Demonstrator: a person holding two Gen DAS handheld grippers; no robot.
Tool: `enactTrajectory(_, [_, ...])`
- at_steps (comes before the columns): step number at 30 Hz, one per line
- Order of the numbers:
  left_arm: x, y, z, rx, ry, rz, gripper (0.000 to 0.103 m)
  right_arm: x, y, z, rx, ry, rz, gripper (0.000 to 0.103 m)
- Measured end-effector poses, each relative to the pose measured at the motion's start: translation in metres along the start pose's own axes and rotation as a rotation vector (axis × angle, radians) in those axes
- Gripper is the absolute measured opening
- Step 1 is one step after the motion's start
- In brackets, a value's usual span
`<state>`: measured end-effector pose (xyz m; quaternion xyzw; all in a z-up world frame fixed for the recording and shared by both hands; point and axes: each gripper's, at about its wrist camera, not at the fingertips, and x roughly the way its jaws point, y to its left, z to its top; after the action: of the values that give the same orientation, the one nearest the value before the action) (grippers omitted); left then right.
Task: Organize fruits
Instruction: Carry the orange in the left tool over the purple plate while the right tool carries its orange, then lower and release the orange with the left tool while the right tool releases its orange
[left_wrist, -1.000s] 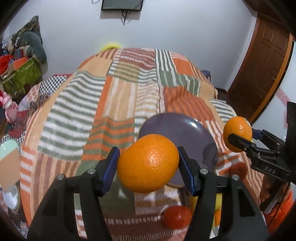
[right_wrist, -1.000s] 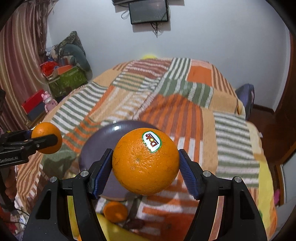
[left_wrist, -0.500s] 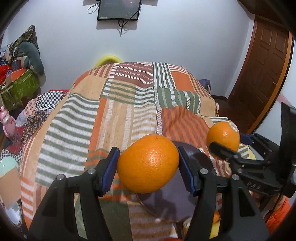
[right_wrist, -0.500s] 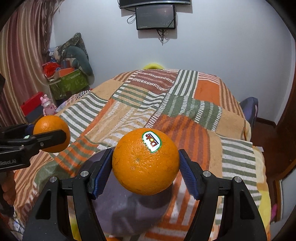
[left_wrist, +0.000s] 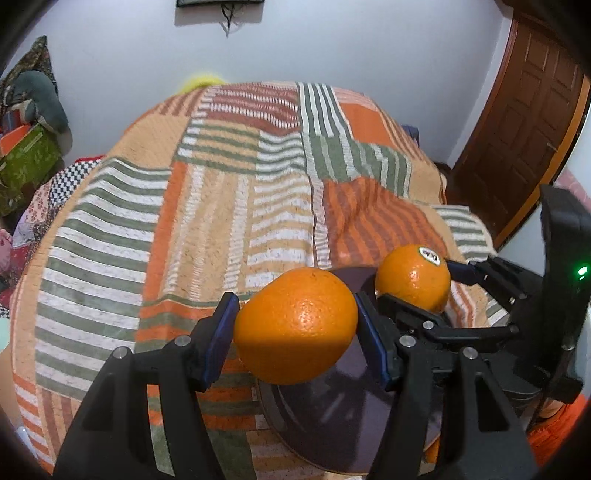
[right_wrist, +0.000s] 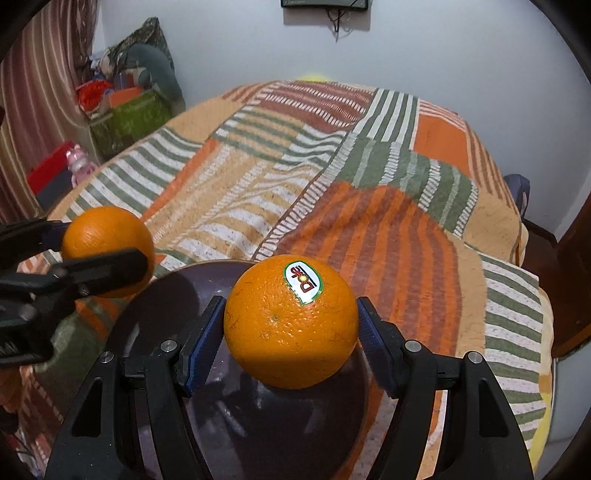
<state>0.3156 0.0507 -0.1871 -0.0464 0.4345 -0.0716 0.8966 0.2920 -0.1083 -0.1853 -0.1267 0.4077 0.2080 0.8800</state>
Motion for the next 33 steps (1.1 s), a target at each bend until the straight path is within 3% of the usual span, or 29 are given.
enactTrajectory(8, [0.025, 0.0, -0.005, 0.014, 0.066, -0.017, 0.062, 0.016, 0.004, 0.0, -0.02, 0.085, 0.024, 0.067])
enactTrajectory(18, [0.037, 0.004, -0.005, -0.021, 0.118, -0.052, 0.064, 0.02, 0.007, 0.002, -0.041, 0.09, 0.022, 0.067])
enactTrajectory(21, [0.03, 0.002, -0.003, -0.017, 0.094, -0.051, 0.077, 0.018, 0.007, 0.004, -0.037, 0.082, 0.03, 0.068])
enactTrajectory(25, [0.013, -0.003, 0.0, 0.002, 0.039, -0.025, 0.081, 0.006, 0.007, 0.008, -0.044, 0.04, 0.007, 0.077])
enactTrajectory(33, [-0.032, -0.005, -0.002, 0.004, -0.019, -0.012, 0.082, -0.039, 0.004, 0.007, -0.035, -0.043, -0.014, 0.078])
